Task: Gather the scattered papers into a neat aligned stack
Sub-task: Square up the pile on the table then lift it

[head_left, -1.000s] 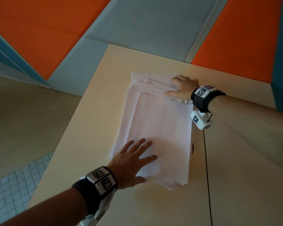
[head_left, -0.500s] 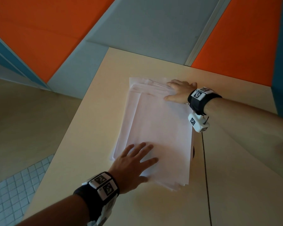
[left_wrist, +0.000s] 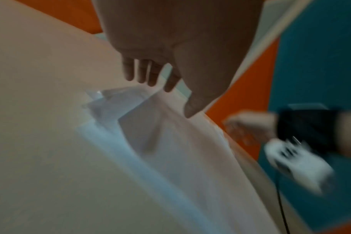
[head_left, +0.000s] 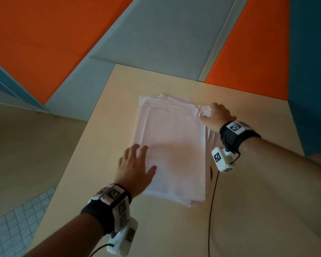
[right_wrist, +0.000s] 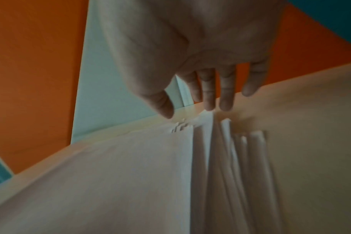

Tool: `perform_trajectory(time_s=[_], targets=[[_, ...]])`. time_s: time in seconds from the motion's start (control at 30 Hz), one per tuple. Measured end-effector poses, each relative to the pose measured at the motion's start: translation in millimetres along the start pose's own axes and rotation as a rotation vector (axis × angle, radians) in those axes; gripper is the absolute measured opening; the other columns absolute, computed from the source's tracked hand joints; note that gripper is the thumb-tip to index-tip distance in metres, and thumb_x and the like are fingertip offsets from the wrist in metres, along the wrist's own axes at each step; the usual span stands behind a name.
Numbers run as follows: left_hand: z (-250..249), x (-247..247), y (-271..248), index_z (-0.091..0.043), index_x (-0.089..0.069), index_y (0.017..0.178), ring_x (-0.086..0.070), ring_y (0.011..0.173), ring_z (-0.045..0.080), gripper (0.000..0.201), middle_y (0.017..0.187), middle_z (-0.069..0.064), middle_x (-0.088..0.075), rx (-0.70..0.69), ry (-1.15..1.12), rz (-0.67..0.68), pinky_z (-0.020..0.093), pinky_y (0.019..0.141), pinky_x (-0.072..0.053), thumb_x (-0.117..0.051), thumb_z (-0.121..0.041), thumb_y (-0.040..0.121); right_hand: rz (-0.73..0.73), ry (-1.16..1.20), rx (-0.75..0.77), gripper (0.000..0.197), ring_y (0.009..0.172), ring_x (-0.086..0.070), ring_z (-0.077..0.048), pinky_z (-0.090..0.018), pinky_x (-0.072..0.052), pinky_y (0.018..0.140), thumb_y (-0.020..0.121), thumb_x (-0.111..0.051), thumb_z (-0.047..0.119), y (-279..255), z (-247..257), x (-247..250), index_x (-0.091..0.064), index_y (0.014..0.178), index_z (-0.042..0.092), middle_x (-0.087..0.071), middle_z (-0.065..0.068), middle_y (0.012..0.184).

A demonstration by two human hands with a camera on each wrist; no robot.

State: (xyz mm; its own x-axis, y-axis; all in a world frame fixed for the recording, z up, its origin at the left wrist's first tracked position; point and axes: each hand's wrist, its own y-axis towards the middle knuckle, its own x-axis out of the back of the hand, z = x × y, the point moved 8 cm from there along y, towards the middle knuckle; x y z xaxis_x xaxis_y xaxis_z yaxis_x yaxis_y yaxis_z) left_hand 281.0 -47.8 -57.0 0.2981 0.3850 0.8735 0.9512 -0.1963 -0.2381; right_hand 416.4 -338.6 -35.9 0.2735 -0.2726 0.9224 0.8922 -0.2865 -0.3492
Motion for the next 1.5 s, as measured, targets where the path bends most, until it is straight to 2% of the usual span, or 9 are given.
perform_trajectory(time_s=[0.1, 0.37, 0.53, 0.63, 0.73, 0.97, 1.1, 1.3, 1.5], targets=[[23.8, 9.8, 17.1, -0.008, -0.032, 0.141, -0.037, 0.128, 0.037, 0.067, 0.140, 0.018, -0.037, 0.332, -0.170, 0.077, 0.045, 0.105, -0.033, -0.059, -0.036, 0.085, 0.101, 0.142, -0.175, 0.029, 0.086, -0.062, -0.028, -0.034, -0.052, 0.073, 0.087, -0.055, 0.032, -39.1, -39.6, -18.2, -0.053, 0.109, 0.014, -0.062, -0.008, 0.105], [19.1, 4.3, 42.8, -0.001, -0.043, 0.132, -0.053, 0.115, 0.041, 0.068, 0.130, 0.022, -0.050, 0.571, -0.413, 0.173, 0.046, 0.099, -0.046, -0.058, -0.039, 0.079, 0.185, 0.573, -0.327, 0.022, 0.078, -0.068, -0.026, -0.031, -0.057, 0.067, 0.080, -0.063, 0.019, -86.0, -55.8, -63.6, -0.061, 0.096, 0.004, -0.069, -0.011, 0.091], [12.5, 0.5, 49.6, -0.003, -0.043, 0.133, -0.052, 0.117, 0.041, 0.074, 0.133, 0.022, -0.050, 0.626, -0.460, 0.184, 0.048, 0.100, -0.046, -0.059, -0.045, 0.075, 0.193, 0.576, -0.318, 0.034, 0.094, -0.064, -0.029, -0.034, -0.056, 0.074, 0.074, -0.067, 0.030, -82.2, -56.6, -69.9, -0.059, 0.098, 0.007, -0.063, -0.009, 0.096], [4.9, 3.9, 50.1, -0.004, -0.040, 0.135, -0.048, 0.121, 0.040, 0.069, 0.135, 0.022, -0.044, 0.644, -0.402, 0.175, 0.049, 0.102, -0.042, -0.057, -0.042, 0.080, 0.207, 0.537, -0.297, 0.034, 0.072, -0.049, -0.024, -0.027, -0.042, 0.059, 0.072, -0.066, 0.033, -82.3, -54.5, -72.6, -0.035, 0.066, 0.021, -0.040, 0.000, 0.069], [-4.2, 6.1, 54.4, -0.003, -0.037, 0.133, -0.051, 0.117, 0.038, 0.066, 0.132, 0.020, -0.048, 0.630, -0.496, 0.141, 0.048, 0.100, -0.045, -0.059, -0.036, 0.080, 0.200, 0.476, -0.262, 0.042, 0.065, -0.038, -0.019, -0.025, -0.029, 0.051, 0.071, -0.063, 0.035, -81.5, -54.6, -72.2, -0.023, 0.063, 0.025, -0.030, 0.004, 0.066], [1.5, 8.6, 63.6, 0.001, -0.055, 0.116, -0.062, 0.095, 0.036, 0.047, 0.098, 0.016, -0.061, 0.670, -0.744, 0.107, 0.048, 0.090, -0.053, -0.061, -0.027, 0.079, 0.133, 0.400, -0.207, 0.044, 0.057, -0.031, -0.011, -0.026, -0.022, 0.049, 0.081, -0.062, 0.026, -77.9, -58.0, -70.5, -0.022, 0.063, 0.024, -0.029, 0.005, 0.066], [-0.1, 4.4, 67.5, -0.006, -0.055, 0.117, -0.058, 0.099, 0.037, 0.060, 0.115, 0.017, -0.056, 0.674, -0.689, 0.130, 0.050, 0.093, -0.050, -0.060, -0.037, 0.066, 0.123, 0.392, -0.193, 0.044, 0.056, -0.030, -0.012, -0.027, -0.021, 0.048, 0.081, -0.062, 0.025, -78.3, -56.9, -69.6, -0.022, 0.063, 0.024, -0.028, 0.004, 0.065], [5.1, 10.5, 71.0, 0.001, -0.056, 0.115, -0.058, 0.084, 0.031, 0.047, 0.087, 0.011, -0.059, 0.675, -0.742, 0.113, 0.036, 0.075, -0.049, -0.065, -0.025, 0.077, 0.134, 0.426, -0.192, 0.028, 0.076, -0.047, -0.025, -0.026, -0.027, 0.051, 0.079, -0.061, 0.024, -77.4, -60.7, -70.6, -0.037, 0.068, 0.019, -0.043, 0.002, 0.069], [-8.7, 15.2, 68.2, -0.006, -0.039, 0.130, -0.053, 0.107, 0.034, 0.060, 0.123, 0.016, -0.049, 0.627, -0.598, 0.089, 0.045, 0.092, -0.049, -0.061, -0.031, 0.079, 0.103, 0.463, -0.183, 0.040, 0.062, -0.038, -0.015, -0.025, -0.024, 0.050, 0.080, -0.060, 0.019, -77.3, -59.7, -71.6, -0.025, 0.063, 0.025, -0.033, 0.005, 0.065]])
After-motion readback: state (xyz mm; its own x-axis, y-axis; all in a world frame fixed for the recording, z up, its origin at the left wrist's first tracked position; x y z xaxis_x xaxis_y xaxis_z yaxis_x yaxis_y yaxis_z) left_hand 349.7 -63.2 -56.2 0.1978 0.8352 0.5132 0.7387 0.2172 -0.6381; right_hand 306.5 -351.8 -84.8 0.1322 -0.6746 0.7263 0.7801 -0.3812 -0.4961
